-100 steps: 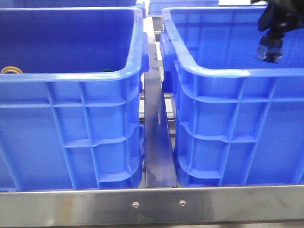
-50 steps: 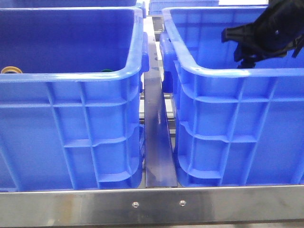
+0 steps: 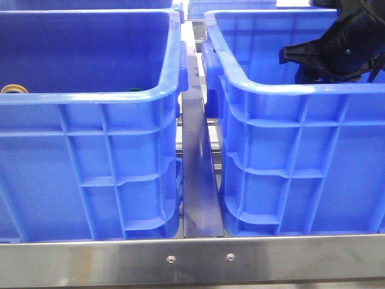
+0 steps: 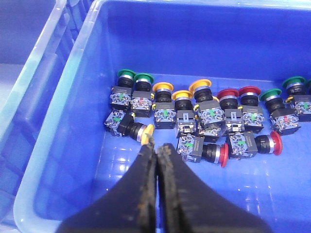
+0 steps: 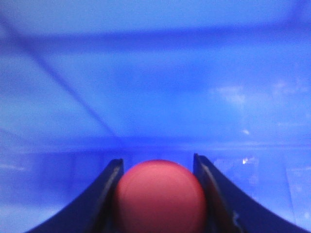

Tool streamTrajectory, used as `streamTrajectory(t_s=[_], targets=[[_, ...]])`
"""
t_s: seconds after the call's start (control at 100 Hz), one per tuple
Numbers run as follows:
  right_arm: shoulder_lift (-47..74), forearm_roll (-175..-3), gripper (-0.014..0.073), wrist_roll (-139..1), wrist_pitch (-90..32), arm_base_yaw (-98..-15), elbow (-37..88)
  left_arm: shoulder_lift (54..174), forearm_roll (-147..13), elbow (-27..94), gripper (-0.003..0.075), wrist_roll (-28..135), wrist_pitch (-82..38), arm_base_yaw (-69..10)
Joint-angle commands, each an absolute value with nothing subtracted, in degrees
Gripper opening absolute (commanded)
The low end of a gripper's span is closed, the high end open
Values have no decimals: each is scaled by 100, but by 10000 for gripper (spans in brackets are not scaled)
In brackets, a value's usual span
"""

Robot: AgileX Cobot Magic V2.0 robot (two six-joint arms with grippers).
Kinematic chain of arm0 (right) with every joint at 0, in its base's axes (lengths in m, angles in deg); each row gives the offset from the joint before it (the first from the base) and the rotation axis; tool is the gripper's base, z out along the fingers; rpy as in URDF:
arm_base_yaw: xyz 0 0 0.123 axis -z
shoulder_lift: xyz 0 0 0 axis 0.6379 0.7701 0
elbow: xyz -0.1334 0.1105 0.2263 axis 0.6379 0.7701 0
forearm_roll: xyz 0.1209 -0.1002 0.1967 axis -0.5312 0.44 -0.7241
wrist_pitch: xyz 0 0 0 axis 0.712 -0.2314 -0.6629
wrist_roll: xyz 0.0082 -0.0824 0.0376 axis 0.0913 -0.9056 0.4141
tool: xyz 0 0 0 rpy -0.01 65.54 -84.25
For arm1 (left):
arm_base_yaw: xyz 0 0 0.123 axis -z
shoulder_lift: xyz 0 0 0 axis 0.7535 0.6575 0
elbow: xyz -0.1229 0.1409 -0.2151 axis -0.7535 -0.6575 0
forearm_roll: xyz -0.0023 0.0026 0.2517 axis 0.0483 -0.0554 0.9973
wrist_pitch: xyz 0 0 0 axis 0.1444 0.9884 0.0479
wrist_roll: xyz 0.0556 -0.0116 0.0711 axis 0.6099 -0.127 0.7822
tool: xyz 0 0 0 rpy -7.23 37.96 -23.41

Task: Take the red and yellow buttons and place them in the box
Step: 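Carry the red button into the empty bin and release it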

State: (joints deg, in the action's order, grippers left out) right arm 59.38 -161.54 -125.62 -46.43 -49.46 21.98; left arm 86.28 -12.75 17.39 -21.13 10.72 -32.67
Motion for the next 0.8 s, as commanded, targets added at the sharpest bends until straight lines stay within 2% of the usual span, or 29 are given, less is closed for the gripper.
streamTrajectory(t_s=[0.0, 0.41, 0.51, 0.7, 0.79], targets=[[5754, -16167, 208, -12620, -4532, -4903, 2264, 8651, -1110, 1880, -19, -2165, 748, -3284], [5754, -16338, 219, -12620, -4373, -4903, 2349, 8651, -1110, 1880, -19, -2165, 748, -3284], [5743, -16338, 291, -12620, -4442, -4903, 2349, 8651, -1110, 1880, -19, -2165, 748, -3284], [5629, -16338, 496, -12620, -4444, -4903, 2349, 8651, -1110, 1880, -19, -2165, 748, -3284], [5534, -16338, 550, -12620, -4444, -4903, 2349, 8651, -1110, 1880, -19, -2165, 748, -3284]])
